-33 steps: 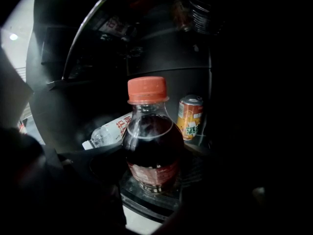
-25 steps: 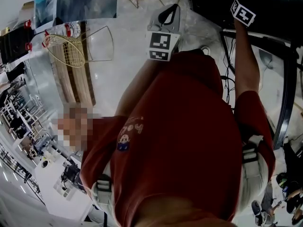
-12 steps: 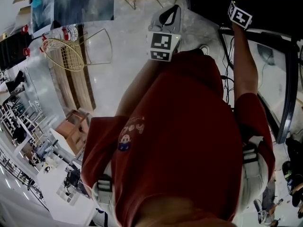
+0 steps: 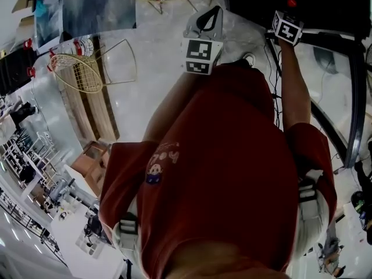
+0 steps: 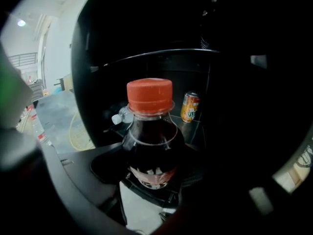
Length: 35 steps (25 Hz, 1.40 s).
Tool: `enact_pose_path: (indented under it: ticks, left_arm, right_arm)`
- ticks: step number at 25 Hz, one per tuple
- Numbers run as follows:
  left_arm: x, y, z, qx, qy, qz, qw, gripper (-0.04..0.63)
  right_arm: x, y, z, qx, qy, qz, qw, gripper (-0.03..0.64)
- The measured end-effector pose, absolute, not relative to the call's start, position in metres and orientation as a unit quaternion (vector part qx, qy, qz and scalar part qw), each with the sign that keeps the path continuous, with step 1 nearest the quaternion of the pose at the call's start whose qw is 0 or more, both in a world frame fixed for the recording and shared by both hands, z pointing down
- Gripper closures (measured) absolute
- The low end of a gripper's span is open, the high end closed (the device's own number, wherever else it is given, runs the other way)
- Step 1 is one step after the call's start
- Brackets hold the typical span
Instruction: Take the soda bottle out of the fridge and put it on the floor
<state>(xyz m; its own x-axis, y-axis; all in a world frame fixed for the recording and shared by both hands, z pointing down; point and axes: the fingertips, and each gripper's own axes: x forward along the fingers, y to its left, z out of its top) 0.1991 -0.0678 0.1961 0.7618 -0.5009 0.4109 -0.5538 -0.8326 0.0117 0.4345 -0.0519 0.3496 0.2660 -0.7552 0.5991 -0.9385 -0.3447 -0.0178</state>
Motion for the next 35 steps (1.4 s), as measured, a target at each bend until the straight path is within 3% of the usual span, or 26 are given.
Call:
enact_pose_path:
  ticks: [18,35]
  left_arm:
    - [0.226,-0.065,0.211,0.938,-0.271,0.200,0.078,0.597]
    - [0.239,-0.050,0.201,0.928,-0.309,0.198,0.054,0.597]
  right_arm:
    - [0.373,0.015,0.308,0.748,-0.583,0.279,0.154,0.313]
    - [0.374,0.051,0.225,0.713,-0.647,0.231,0.140,0.313]
